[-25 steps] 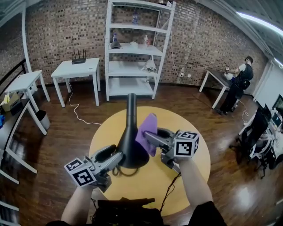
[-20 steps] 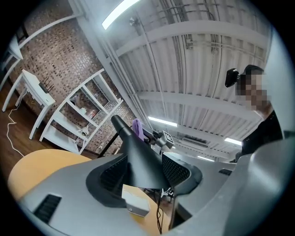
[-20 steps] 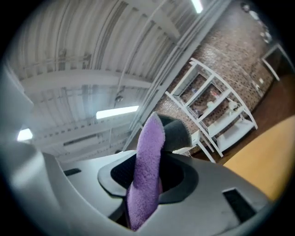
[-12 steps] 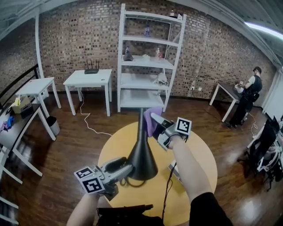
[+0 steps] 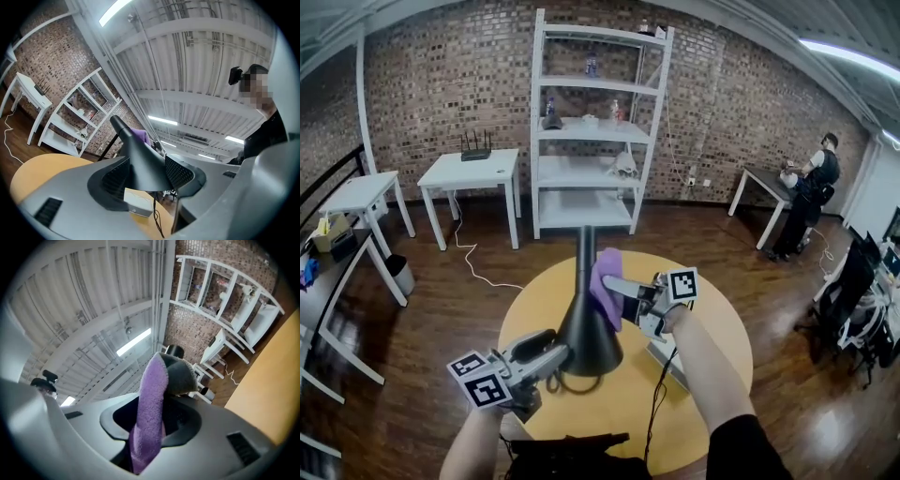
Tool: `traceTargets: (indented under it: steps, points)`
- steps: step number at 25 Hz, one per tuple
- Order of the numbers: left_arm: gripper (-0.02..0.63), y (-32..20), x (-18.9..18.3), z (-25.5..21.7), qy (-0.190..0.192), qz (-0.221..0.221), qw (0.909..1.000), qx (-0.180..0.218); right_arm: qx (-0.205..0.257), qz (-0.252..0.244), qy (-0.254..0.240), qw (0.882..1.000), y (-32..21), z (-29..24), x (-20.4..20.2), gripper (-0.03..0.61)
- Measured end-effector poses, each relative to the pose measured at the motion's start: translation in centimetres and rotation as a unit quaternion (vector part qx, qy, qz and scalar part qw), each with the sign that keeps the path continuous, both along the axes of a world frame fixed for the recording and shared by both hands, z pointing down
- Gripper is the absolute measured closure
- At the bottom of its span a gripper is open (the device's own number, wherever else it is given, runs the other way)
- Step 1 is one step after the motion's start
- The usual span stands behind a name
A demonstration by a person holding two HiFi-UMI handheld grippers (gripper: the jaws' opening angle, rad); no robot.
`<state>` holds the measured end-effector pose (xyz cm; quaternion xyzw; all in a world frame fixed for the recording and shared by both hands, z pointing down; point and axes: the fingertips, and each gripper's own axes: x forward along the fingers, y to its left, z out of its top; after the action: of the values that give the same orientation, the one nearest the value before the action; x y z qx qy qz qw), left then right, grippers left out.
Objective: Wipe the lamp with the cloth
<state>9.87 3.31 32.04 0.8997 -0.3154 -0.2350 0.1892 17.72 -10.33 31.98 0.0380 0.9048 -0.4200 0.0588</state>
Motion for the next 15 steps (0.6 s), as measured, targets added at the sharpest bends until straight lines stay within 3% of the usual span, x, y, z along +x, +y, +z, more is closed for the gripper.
traceTargets:
  steps: [2,11,15]
  points:
    - [0.393,0.0,-0.1,0.2,0.006,0.005,1.0,-0.003,0.016,-0.027,0.008,0.999,2.2,0.5,0.3,0.457]
    - [0.39,-0.1,-0.4,0.1,0.018,0.003,0.9998,-0.006,0.107,-0.036,0.085,0.99,8.2,2.5,3.4,0.457]
    - [0.391,0.1,0.0,0.1,0.031,-0.002,0.9995,-0.011,0.105,-0.03,0.079,0.991,9.6,3.1,4.6,0.457]
